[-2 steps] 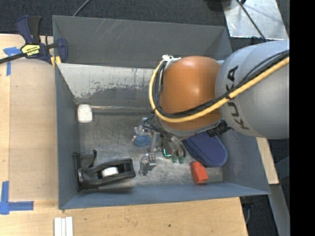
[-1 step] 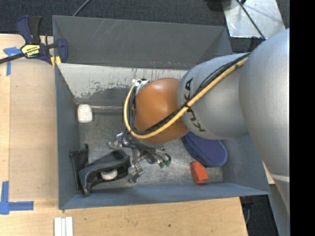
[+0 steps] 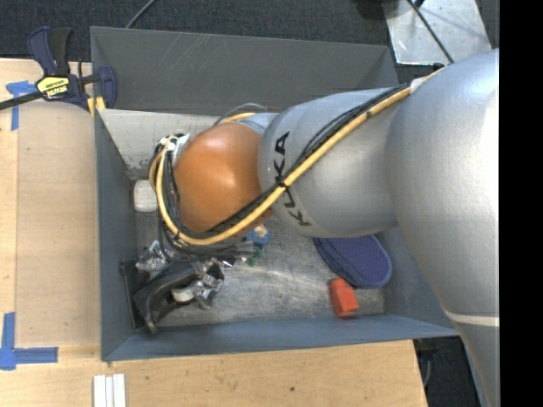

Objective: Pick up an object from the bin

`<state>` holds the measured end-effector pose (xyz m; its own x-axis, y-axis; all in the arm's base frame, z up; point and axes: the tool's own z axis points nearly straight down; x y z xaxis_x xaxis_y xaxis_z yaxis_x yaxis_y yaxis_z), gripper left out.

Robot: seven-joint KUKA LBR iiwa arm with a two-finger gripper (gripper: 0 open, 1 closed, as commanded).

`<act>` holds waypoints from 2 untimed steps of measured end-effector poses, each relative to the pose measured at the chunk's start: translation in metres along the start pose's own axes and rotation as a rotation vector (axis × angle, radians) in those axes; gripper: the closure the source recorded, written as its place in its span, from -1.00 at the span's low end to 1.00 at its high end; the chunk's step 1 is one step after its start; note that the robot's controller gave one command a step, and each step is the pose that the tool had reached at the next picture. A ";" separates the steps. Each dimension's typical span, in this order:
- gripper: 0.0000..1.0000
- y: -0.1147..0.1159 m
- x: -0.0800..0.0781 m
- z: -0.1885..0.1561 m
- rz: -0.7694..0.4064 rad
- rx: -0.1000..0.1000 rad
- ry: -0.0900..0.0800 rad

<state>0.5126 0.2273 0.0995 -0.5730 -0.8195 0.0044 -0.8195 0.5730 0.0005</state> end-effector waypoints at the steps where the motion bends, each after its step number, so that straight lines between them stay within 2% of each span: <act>1: -1.00 -0.001 -0.018 0.000 -0.325 0.001 0.000; 2: -1.00 0.009 -0.011 0.017 -0.710 0.032 -0.015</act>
Offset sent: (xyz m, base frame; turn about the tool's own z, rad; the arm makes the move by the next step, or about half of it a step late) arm 0.0111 0.0159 0.0005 -0.3278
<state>0.5121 0.2416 0.0828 0.0995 -0.9950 0.0002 -0.9945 -0.0994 -0.0314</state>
